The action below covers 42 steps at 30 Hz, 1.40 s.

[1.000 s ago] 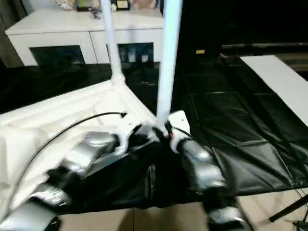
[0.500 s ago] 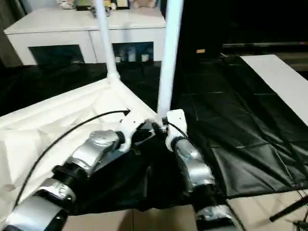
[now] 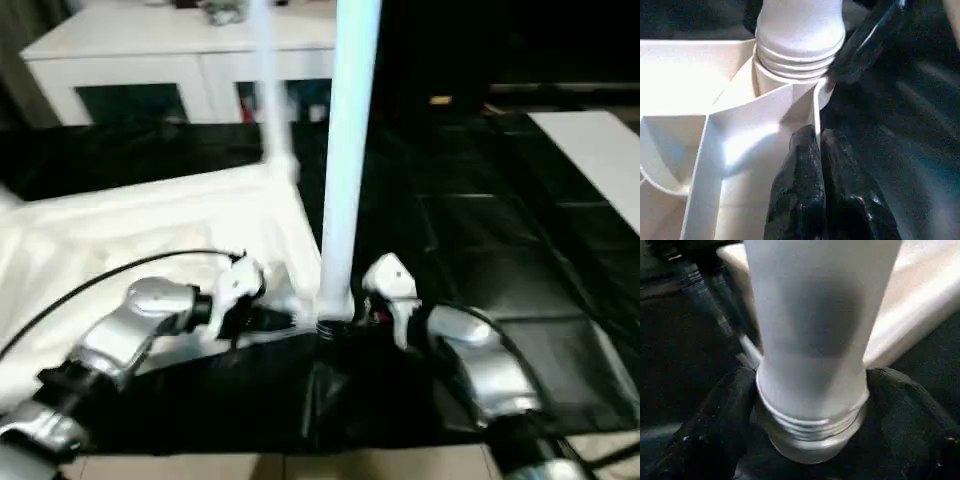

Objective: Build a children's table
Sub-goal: Rotate leg to tighten

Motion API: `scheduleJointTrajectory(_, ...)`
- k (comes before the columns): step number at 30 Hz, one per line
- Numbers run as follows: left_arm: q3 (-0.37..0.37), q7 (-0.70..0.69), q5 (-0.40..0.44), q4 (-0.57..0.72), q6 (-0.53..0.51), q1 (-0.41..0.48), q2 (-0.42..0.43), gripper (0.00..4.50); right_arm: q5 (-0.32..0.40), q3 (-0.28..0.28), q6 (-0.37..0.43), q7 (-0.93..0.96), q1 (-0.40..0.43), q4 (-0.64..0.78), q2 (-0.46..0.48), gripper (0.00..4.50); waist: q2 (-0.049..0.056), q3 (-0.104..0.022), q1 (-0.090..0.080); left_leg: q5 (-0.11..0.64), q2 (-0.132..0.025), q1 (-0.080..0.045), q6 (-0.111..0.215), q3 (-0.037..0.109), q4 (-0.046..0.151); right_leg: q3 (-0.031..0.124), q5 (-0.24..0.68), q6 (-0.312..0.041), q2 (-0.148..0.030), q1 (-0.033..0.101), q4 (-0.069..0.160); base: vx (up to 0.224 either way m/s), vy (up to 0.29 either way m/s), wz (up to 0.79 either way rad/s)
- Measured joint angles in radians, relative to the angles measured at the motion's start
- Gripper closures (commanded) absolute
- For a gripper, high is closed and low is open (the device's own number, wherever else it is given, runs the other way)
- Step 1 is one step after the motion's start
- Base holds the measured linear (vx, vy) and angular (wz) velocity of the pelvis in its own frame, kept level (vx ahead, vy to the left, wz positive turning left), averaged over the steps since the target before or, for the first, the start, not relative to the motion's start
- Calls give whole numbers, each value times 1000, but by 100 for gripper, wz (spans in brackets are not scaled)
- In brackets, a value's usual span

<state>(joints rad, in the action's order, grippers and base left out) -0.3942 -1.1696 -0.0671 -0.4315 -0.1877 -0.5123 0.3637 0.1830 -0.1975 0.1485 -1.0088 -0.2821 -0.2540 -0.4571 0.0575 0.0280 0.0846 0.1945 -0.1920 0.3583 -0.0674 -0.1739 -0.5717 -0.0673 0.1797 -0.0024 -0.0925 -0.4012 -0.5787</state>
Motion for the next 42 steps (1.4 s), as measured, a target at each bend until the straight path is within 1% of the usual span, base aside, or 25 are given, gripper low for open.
scheduleJointTrajectory(2,-15,-42,-1,29,-15,6,25,450,17,-14,4,-42,9,26,-10,75,0,0,4,1,0,-1,-2,-1,-1,1,-1,-1,-1,1,0,0,0,0)
scheduleJointTrajectory(5,-18,-71,-4,61,-32,22,41,450,20,-24,6,-81,12,50,-24,75,0,0,3,3,0,-2,-6,-2,-2,2,-2,-3,-1,2,-1,0,0,0)
scheduleJointTrajectory(10,-19,-72,-4,70,-33,26,48,450,18,-39,5,-108,12,52,-33,75,0,0,2,3,0,-4,-6,-2,-2,3,-2,-3,-1,3,-1,0,0,0)
scheduleJointTrajectory(11,-19,-72,-4,72,-33,26,49,450,16,-45,5,-111,12,52,-37,101,0,0,2,3,0,-4,-6,-2,-2,3,-2,-3,-1,3,-1,0,0,0)
scheduleJointTrajectory(13,-19,-73,-4,75,-34,26,50,450,12,-47,4,-111,12,51,-37,108,0,0,2,3,0,-4,-6,-2,-2,2,-2,-3,-1,3,-1,0,0,0)
scheduleJointTrajectory(15,-19,-73,-4,76,-34,26,50,450,7,-47,2,-111,12,51,-37,134,0,0,3,3,0,-3,-6,-2,-2,2,-2,-3,-1,3,-1,0,0,0)
scheduleJointTrajectory(16,-19,-72,-4,76,-35,26,50,450,5,-47,1,-111,12,50,-37,134,0,0,3,3,0,-3,-6,-2,-3,2,-2,-3,-1,3,-1,0,0,0)
scheduleJointTrajectory(20,-19,-69,-3,77,-40,26,49,450,0,-47,-4,-103,12,47,-35,169,0,0,3,3,0,-3,-6,-2,-3,2,-2,-3,-1,3,-2,0,0,0)
scheduleJointTrajectory(25,-17,-66,4,77,-44,26,49,450,0,-45,-5,-91,13,40,-24,177,-1,0,2,3,0,-4,-6,-2,-4,3,-2,-3,-1,4,-3,0,0,0)
scheduleJointTrajectory(28,-13,-44,10,69,-46,26,44,450,3,-28,-13,-54,15,10,19,178,-1,0,-1,3,0,-4,-6,-2,-5,3,-2,-3,-1,5,-6,0,0,0)
scheduleJointTrajectory(30,11,36,28,22,-44,11,4,450,-5,6,-22,61,12,-38,85,178,-2,0,-7,3,0,-7,-6,-2,-5,3,-3,-4,-1,8,-7,0,0,0)
scheduleJointTrajectory(32,30,112,46,-26,-41,-15,-31,450,-25,30,-21,172,-4,-78,133,178,-2,0,-17,3,1,-9,-7,-2,-5,3,-1,-1,-1,9,-7,0,0,0)
scheduleJointTrajectory(33,37,168,54,-66,-38,-33,-62,450,-39,37,-14,249,-18,-98,164,178,-2,0,-24,2,2,-9,-7,-1,-5,3,-1,-1,-1,10,-6,0,0,0)
scheduleJointTrajectory(35,54,270,70,-136,-33,-70,-117,450,-65,67,13,389,-52,-137,212,178,-3,1,-33,2,2,-9,-7,-1,-6,4,-1,0,-1,11,-4,0,0,0)
scheduleJointTrajectory(37,62,341,71,-188,-29,-91,-157,450,-83,77,30,497,-70,-158,251,178,-3,1,-41,2,2,-9,-7,0,-6,3,-1,0,-1,12,0,0,0,0)
scheduleJointTrajectory(39,66,428,74,-238,-32,-120,-204,450,-117,92,51,630,-99,-182,295,178,-4,1,-49,2,3,-9,-7,0,-7,4,-1,0,-1,13,1,0,0,0)
scheduleJointTrajectory(42,66,521,83,-288,-28,-150,-258,450,-142,121,76,781,-113,-193,362,178,-4,0,-50,2,4,-8,-7,0,-7,4,-1,0,-2,14,2,0,0,0)
